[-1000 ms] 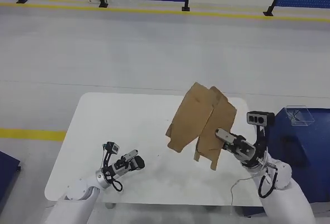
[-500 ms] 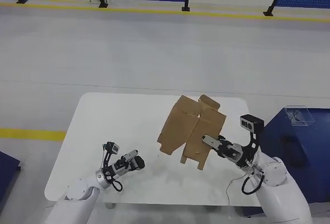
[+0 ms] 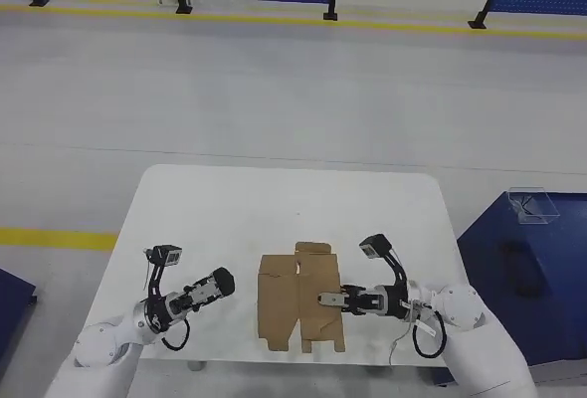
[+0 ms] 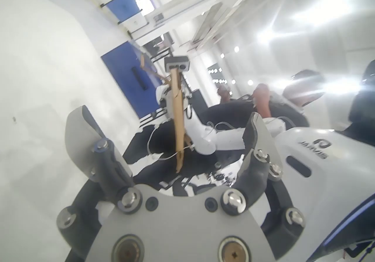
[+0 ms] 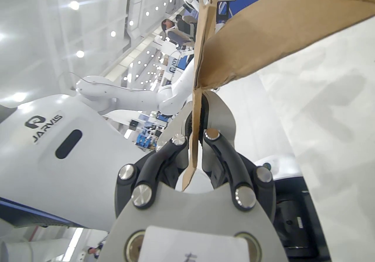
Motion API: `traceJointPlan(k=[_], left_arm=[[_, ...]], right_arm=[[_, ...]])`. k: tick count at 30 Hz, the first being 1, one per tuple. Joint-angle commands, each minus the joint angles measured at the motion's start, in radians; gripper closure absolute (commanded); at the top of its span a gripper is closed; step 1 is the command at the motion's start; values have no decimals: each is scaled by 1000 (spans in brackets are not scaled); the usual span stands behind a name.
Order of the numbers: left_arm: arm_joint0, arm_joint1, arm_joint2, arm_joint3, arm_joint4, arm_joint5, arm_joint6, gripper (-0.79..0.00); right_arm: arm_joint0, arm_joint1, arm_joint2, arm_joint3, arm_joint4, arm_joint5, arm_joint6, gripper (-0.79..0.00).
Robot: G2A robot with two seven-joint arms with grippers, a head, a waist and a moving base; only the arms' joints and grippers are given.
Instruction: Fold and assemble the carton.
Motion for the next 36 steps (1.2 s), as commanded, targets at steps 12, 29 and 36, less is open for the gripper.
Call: traceJointPlan(k=[12, 29, 36], left_arm=[[24, -1, 99, -51, 39, 83, 40, 0], [51, 5, 103, -95, 66, 56, 123, 0], [93, 14, 97, -155, 118, -133, 120, 0]], right_arm=[[40, -19, -90, 77, -16, -8, -56, 0], [24, -16, -51, 92, 67, 65, -137, -785], [39, -20, 21, 183, 462, 302, -91, -785]])
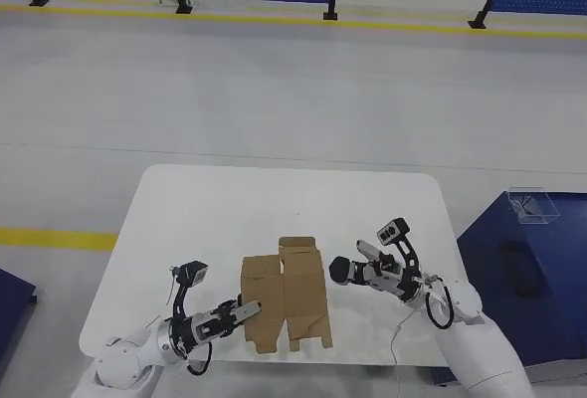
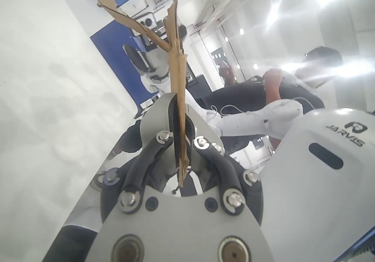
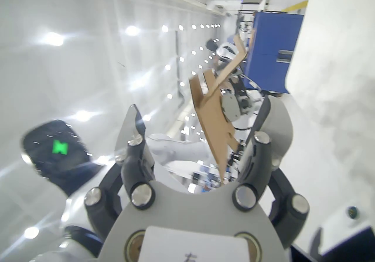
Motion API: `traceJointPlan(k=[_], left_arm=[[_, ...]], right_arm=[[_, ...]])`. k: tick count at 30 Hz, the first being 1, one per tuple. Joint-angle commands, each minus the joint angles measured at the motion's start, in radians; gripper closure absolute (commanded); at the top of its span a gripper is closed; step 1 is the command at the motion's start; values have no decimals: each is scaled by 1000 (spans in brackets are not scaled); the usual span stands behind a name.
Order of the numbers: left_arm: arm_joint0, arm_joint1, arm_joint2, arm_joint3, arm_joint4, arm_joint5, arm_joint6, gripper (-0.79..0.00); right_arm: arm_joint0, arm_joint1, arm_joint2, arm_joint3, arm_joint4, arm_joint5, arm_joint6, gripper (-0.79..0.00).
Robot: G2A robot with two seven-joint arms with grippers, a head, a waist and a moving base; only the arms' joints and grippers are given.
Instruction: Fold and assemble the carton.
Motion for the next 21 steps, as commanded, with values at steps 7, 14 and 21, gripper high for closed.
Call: traceJointPlan(k=[7, 14, 21], left_arm=[[41, 10, 32, -42, 216, -171, 170, 0], [22, 16, 43, -15, 249, -161, 201, 0], [17, 21, 63, -1, 267, -167, 230, 0]], right_arm=[[43, -18, -70, 62, 14, 71, 34, -634], [56, -24, -96, 68, -23, 64, 74, -179], [53, -28, -104, 51, -45, 70, 71, 0]])
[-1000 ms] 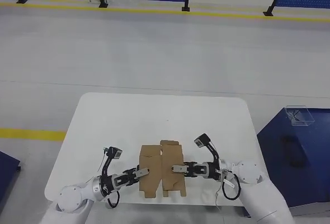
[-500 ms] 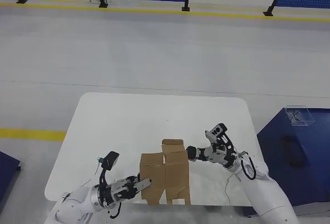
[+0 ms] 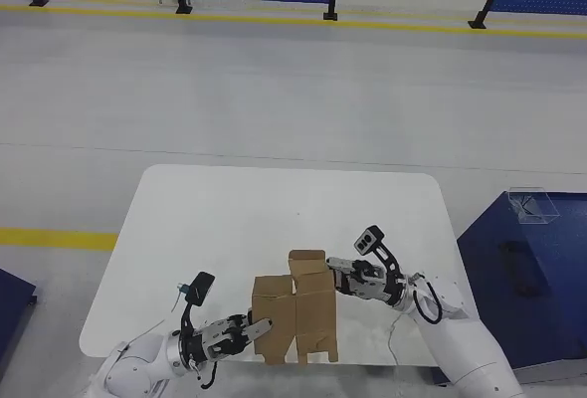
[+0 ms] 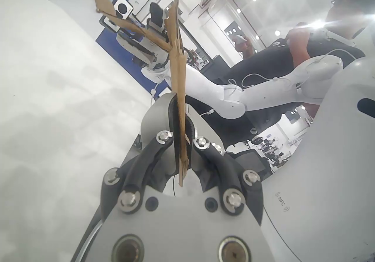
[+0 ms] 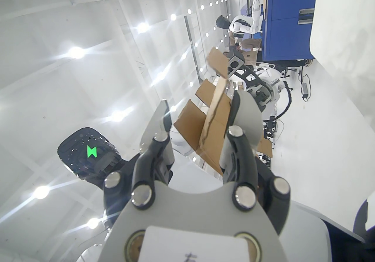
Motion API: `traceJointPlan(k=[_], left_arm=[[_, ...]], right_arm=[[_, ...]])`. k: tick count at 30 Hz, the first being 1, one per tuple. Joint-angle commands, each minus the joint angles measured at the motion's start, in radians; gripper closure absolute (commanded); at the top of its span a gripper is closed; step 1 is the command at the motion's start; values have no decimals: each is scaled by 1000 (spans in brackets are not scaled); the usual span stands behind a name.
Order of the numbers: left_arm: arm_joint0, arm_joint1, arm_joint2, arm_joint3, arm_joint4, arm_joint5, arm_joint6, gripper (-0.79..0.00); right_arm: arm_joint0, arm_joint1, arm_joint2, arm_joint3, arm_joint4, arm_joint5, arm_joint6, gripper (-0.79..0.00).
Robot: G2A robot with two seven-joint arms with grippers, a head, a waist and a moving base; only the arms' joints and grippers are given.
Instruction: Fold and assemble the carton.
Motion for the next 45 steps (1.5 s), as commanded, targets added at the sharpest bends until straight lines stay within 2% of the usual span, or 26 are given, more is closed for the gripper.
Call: traceJointPlan(k=[1, 3, 4, 5, 8, 13, 15, 19, 24, 28, 35, 45], left_arm=[[-2, 1, 4, 4, 6, 2, 9, 0], [-6, 2, 3, 8, 18, 6, 19, 0], [-6, 2, 3, 8, 18, 6, 19, -200], [-6, 2, 3, 8, 18, 6, 19, -785], [-6, 2, 3, 8, 18, 6, 19, -785], [-6, 2, 0, 8, 21, 11, 23, -785], [-11, 4, -28, -3, 92, 31, 67, -785], [24, 1, -37, -63, 243, -28, 147, -785], [64, -7, 16, -146, 416, -47, 215, -785], [69, -14, 68, -176, 517, -47, 280, -785], [31, -30, 154, -147, 604, -31, 374, -785], [2, -33, 189, -114, 647, -11, 440, -785]], right_arm=[[-1, -2, -2, -2, 0, 1, -9, 0], [-1, -2, -2, -2, 0, 1, -9, 0], [-1, -2, -2, -2, 0, 1, -9, 0], [-1, -2, -2, -2, 0, 1, -9, 0], [-1, -1, 1, -11, -9, -9, -21, 0], [-19, 9, 56, -61, -94, -119, -73, 0], [-34, 10, 67, -79, -109, -141, -89, 0], [-56, 13, 81, -106, -130, -157, -109, 0], [-76, 11, 80, -123, -146, -168, -136, 0], [-84, 8, 66, -130, -159, -173, -144, 0], [-112, 3, 38, -147, -168, -177, -137, 0], [-130, 1, 39, -138, -110, -134, -106, 0]])
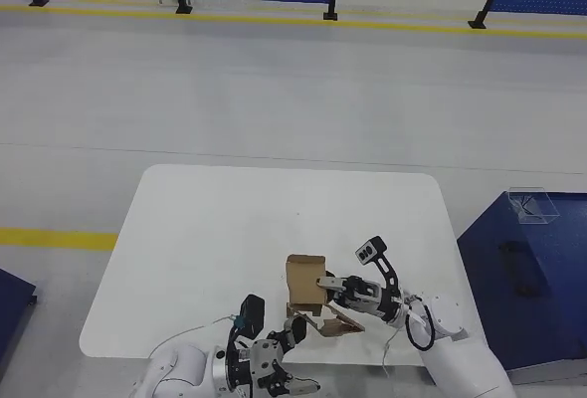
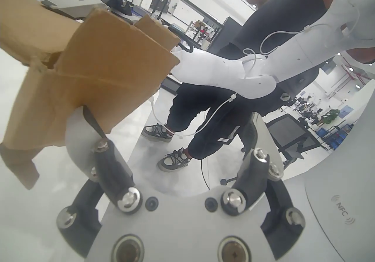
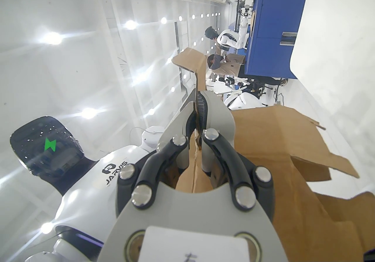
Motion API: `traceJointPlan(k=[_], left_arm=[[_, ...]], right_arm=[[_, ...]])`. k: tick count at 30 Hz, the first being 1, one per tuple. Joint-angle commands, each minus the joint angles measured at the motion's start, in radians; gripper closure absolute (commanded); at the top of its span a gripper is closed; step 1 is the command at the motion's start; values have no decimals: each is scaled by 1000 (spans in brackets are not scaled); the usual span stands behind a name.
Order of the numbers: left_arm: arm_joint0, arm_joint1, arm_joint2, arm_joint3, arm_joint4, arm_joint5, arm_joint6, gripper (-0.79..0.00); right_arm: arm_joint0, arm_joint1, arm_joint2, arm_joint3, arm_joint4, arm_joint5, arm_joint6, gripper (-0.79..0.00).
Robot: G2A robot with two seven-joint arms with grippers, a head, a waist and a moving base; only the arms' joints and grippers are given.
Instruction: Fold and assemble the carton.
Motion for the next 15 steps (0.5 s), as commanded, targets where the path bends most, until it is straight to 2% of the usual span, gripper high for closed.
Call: traceJointPlan(k=[1, 10, 15], left_arm=[[-1, 1, 1, 1, 6, 3, 9, -785], [24, 14, -55, 22, 22, 9, 72, -785], [31, 16, -66, 26, 34, 17, 82, -785]], right_arm=[[2, 0, 9, 10, 21, 2, -2, 0], [34, 13, 124, 61, 109, 41, 25, 0], [34, 13, 124, 61, 109, 41, 25, 0]])
